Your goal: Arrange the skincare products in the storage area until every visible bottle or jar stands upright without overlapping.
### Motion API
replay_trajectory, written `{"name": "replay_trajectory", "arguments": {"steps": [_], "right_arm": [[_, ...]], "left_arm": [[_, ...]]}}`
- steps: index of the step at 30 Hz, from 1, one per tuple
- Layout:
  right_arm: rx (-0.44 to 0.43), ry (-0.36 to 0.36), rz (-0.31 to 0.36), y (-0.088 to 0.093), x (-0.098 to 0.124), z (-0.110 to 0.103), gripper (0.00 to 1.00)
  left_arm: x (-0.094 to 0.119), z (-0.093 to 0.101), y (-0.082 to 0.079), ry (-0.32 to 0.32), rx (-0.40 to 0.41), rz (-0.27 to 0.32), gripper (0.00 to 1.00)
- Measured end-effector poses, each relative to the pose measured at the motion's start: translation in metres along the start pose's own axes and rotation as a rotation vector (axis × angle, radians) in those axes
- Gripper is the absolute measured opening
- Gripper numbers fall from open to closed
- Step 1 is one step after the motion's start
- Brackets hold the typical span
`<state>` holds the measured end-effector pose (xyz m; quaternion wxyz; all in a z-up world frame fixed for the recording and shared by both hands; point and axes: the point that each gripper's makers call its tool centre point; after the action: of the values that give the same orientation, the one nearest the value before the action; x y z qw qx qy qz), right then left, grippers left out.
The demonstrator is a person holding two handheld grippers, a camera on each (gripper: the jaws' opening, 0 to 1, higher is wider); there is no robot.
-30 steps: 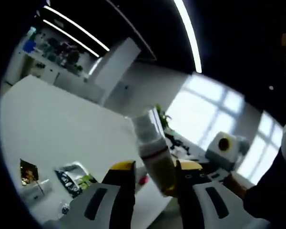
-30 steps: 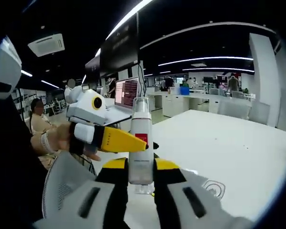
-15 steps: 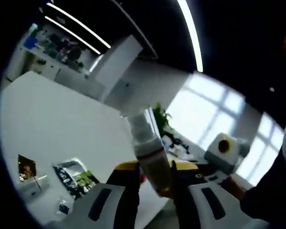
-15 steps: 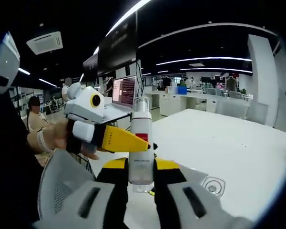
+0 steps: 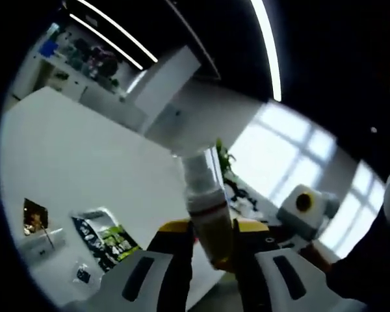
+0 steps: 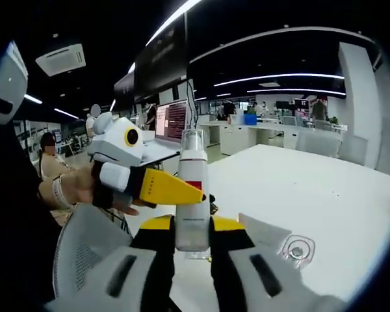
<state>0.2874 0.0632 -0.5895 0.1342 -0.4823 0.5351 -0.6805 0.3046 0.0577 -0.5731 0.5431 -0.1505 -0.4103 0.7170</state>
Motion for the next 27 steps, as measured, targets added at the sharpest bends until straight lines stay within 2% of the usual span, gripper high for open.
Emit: {"name": "replay_trajectory", "arguments": {"steps": [7,15,25,27], "right_arm": [[0.020,0.013,-0.007,0.000,0.000,0.000,0.20],[0.046,0.007,-0.001,0.000,-0.001,-0.003,0.20],[0.016,-0.036,-0.031,0.009,-0.006,-0.007,0.21],[0.013,-0.039,-0.040,0.012,-0.006,-0.006,0.21]], "left_arm": [[0.000,-0.001,0.001,0.001,0.033,0.016,0.18],[0.003,0.001,0.001,-0.010,0.026,0.024,0.18],[0.003,0.003,0.010,-0.049,-0.089,-0.020,0.18],[0.003,-0.001,0.011,-0.074,-0.131,-0.039,0.17]]}}
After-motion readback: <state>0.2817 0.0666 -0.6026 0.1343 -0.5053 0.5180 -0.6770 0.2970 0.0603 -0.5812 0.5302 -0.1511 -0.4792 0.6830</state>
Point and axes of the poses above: the point that each gripper's makers call its tool centre point, and the gripper's own axes: x roughly backward along the fingers, z roughly to its right, y roughly out of its underside, and after that the axes turned 15 degrees about -z, right-handed
